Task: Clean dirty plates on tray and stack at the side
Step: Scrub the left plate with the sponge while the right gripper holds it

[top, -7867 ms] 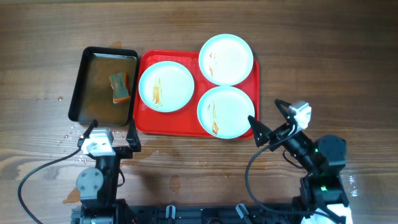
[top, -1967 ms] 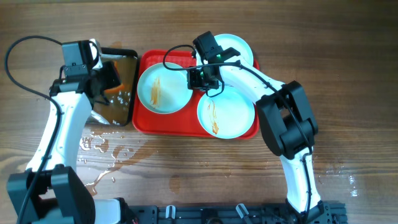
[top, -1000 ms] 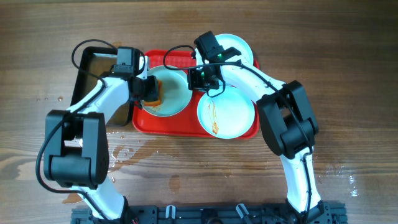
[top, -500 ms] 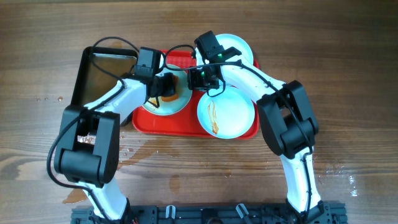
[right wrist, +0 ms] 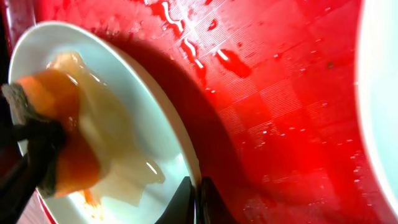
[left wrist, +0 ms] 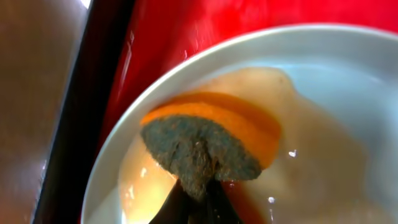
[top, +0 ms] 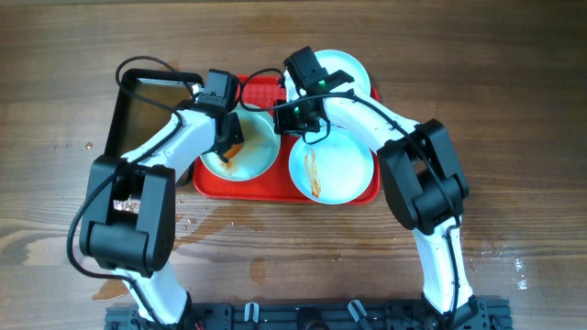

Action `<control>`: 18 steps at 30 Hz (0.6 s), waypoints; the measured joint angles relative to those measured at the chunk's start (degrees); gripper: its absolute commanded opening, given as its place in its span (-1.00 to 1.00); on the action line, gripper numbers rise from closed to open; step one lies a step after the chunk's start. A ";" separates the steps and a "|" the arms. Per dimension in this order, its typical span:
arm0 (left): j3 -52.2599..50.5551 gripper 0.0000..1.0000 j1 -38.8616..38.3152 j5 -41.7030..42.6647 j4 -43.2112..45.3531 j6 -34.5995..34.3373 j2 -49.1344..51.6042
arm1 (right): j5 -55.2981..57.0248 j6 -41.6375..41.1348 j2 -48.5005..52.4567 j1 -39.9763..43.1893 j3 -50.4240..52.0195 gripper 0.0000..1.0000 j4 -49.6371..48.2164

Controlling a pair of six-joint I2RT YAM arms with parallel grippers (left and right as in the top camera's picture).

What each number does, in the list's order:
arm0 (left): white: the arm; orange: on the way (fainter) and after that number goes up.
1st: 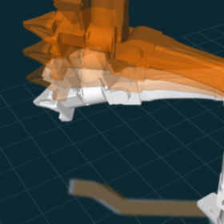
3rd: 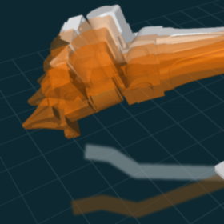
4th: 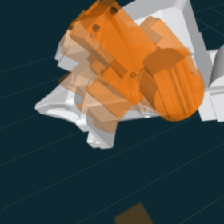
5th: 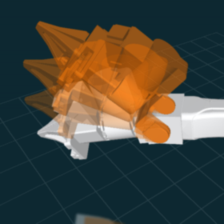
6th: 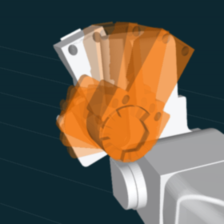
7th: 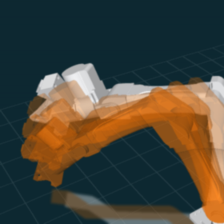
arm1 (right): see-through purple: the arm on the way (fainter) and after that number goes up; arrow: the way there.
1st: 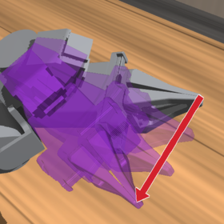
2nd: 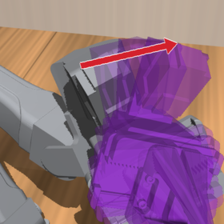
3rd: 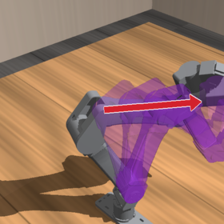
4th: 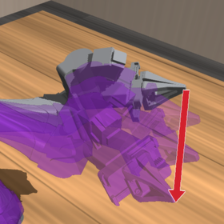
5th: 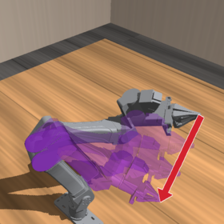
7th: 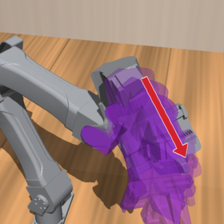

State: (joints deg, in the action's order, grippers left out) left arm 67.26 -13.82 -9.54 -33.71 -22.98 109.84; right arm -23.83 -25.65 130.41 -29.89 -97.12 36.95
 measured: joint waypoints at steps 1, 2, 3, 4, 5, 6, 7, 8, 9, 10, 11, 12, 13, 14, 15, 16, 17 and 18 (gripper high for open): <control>0.00 -0.92 0.02 1.29 -0.72 0.72 -0.11 | 0.02 0.07 0.00 -0.02 0.00 -0.91 0.04; 0.02 -0.92 0.17 2.47 -1.11 1.60 -0.22 | 0.07 0.20 0.00 0.00 0.00 -0.92 0.04; 0.02 -0.92 0.39 4.28 -1.57 2.95 -0.31 | 0.09 0.26 0.00 0.07 0.00 -0.91 0.04; 0.04 -0.92 0.61 6.05 -1.84 4.28 -0.35 | 0.11 0.33 0.00 0.20 0.00 -0.91 0.09; 0.04 -0.92 0.87 8.61 -2.12 6.27 -0.39 | 0.11 0.44 0.00 0.37 0.00 -0.91 0.09; 0.04 -0.92 1.07 10.40 -2.19 7.69 -0.39 | 0.15 0.48 0.00 0.50 0.00 -0.91 0.09; 0.04 -0.92 1.18 12.85 -2.27 9.38 -0.39 | 0.28 0.52 0.00 0.72 0.00 -0.91 0.09; 0.04 -0.92 1.20 15.08 -2.36 10.97 -0.39 | 0.28 0.68 0.00 0.85 0.00 -0.91 0.09; -0.02 -0.92 1.18 16.44 -2.38 12.04 -0.39 | 0.28 0.72 0.00 0.92 0.00 -0.91 0.09; -0.07 -0.92 1.16 18.08 -2.54 13.27 -0.39 | 0.31 0.90 0.00 0.92 0.00 -0.91 0.09; -0.15 -0.92 1.16 19.04 -2.58 13.92 -0.37 | 0.31 0.92 0.00 0.92 0.00 -0.91 0.09; -0.17 -0.92 1.16 20.26 -2.71 14.88 -0.33 | 0.31 0.92 0.00 0.92 0.00 -0.91 0.09; -0.22 -0.92 1.16 20.90 -2.75 15.34 -0.33 | 0.31 0.94 0.00 0.92 0.00 -0.91 0.09; -0.26 -0.92 1.16 21.40 -2.75 15.56 -0.28 | 0.31 0.94 0.00 0.92 0.00 -0.91 0.09; -0.28 -0.92 1.18 21.42 -2.75 15.50 -0.28 | 0.31 0.94 0.00 0.92 0.00 -0.91 0.09; -0.28 -0.92 1.18 21.38 -2.75 15.37 -0.28 | 0.31 0.94 0.00 0.92 0.00 -0.91 0.09; -0.28 -0.92 1.18 21.16 -2.75 14.67 -0.28 | 0.31 0.92 0.00 0.92 0.00 -0.91 0.09; -0.28 -0.92 1.16 20.81 -2.78 13.66 -0.28 | 0.31 0.90 0.00 0.92 0.00 -0.91 0.09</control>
State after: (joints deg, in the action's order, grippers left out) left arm 66.98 -12.67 11.27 -36.49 -9.32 109.56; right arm -23.53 -24.75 130.41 -28.97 -97.12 37.04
